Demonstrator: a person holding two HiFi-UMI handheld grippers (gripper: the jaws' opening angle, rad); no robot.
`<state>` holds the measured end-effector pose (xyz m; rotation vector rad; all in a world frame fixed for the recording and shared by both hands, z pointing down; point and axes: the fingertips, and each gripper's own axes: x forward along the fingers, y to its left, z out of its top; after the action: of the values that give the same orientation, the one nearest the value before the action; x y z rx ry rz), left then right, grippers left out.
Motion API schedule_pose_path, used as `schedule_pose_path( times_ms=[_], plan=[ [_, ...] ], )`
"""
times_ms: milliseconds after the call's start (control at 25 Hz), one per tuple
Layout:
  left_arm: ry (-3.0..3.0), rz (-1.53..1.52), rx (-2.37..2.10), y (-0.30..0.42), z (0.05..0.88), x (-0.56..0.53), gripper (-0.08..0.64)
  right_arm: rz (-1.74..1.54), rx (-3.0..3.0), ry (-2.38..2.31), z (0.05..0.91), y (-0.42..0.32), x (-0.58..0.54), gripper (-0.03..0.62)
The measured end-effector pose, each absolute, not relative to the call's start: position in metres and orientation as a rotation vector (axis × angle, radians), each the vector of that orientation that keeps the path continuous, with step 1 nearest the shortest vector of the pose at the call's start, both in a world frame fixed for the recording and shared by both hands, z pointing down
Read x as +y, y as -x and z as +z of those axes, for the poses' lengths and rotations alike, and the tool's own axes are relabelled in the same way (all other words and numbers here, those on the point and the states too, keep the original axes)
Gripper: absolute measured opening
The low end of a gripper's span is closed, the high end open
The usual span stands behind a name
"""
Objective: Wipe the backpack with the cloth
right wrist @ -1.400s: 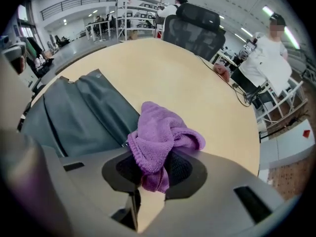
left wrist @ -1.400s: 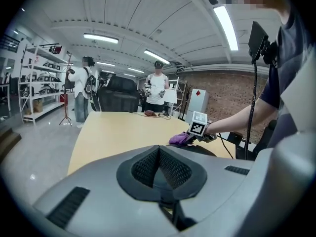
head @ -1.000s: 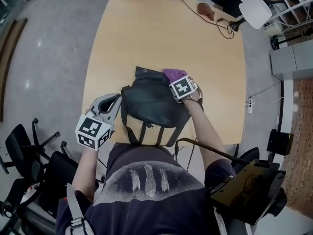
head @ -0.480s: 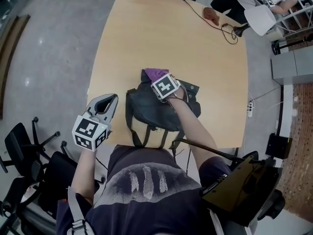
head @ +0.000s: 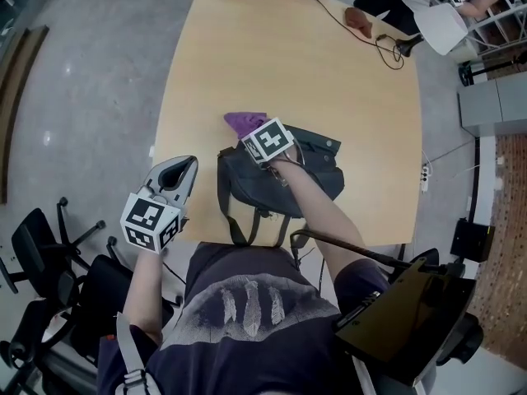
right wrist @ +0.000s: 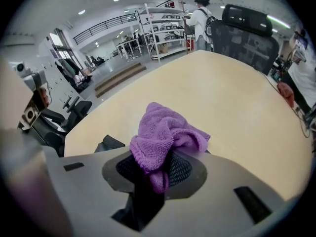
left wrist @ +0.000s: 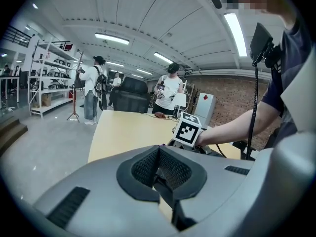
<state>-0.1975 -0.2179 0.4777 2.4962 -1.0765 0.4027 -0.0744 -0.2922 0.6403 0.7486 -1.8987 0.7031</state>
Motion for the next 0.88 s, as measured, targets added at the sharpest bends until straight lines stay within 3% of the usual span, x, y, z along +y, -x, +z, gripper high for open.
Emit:
schedule_pose_path(
  times_ms=[480,560,720,880],
  plan=[
    [-2.488,0.398,-1.129,0.208,0.476,-0.212,0.008,1.12,-2.304,-0.413,0.55,0.149,-0.234,0.104],
    [-2.495,0.417,-1.122,0.204,0.478,-0.209,0.008,0.969,-2.234,-0.418,0.566,0.141,-0.221,0.103],
    [-2.517,0.446,-1.098,0.192,0.479,-0.201,0.008,0.353,-2.037,-0.393,0.607,0.111,-0.203,0.104],
    [-2.54,0.463,-1.072,0.179,0.478,-0.198,0.008,0.384,-2.003,-0.47,0.609,0.091,-0.208,0.103]
  ],
)
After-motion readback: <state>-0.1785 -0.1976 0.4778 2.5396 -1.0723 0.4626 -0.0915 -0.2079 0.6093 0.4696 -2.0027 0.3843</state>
